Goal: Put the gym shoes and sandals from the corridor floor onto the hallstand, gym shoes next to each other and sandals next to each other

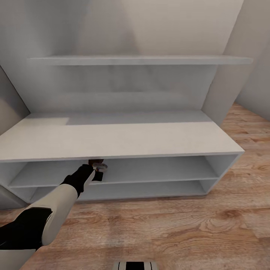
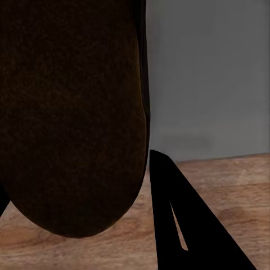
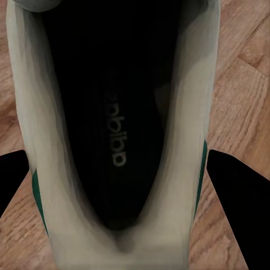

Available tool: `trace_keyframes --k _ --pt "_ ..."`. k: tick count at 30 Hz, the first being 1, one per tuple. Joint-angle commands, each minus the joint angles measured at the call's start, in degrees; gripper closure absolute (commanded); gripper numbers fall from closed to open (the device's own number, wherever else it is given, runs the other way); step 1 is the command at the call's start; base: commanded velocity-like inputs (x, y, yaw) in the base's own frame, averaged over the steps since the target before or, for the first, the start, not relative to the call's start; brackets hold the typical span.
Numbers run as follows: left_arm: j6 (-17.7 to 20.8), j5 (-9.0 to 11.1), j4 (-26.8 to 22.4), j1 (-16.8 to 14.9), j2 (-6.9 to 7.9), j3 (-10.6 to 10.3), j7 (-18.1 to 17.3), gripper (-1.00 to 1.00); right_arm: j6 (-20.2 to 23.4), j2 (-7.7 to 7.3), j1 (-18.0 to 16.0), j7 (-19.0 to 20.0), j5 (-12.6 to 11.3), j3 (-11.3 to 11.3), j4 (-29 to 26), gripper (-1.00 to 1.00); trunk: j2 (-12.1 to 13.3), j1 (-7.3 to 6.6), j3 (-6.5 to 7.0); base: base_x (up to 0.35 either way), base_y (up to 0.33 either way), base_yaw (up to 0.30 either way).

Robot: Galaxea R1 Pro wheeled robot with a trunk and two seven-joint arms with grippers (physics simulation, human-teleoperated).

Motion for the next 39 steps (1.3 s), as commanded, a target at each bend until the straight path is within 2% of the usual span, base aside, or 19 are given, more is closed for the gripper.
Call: trace_keyframes --k 1,32,33,39 --pt "0.32 -0.54 -0.1 -0.01 0.01 -0.25 -0.13 1.0 0.25 0.01 -0.02 0.12 -0.53 -0.08 -0.08 1.0 -0.02 -0.01 -0.04 0.021 0.017 0.0" --pt "0.25 -0.47 -0.18 0.0 0.01 -0.19 -0.1 1.0 0.25 0.01 -0.02 0.12 -0.53 -0.08 -0.04 1.0 -0.02 -0.01 -0.04 0.04 0.009 0.0" --pt "0.26 -0.47 -0.18 -0.01 0.04 -0.2 -0.12 -1.0 0.25 0.01 -0.02 0.12 -0.53 -0.08 -0.03 1.0 -0.02 -0.01 -0.04 0.0 0.0 0.0" --pt "0.28 -0.59 -0.17 -0.01 0.17 -0.17 -0.09 -1.0 0.25 0.01 -0.02 0.12 -0.53 -0.08 -0.02 1.0 -0.02 -0.01 -0.04 0.0 0.0 0.0"
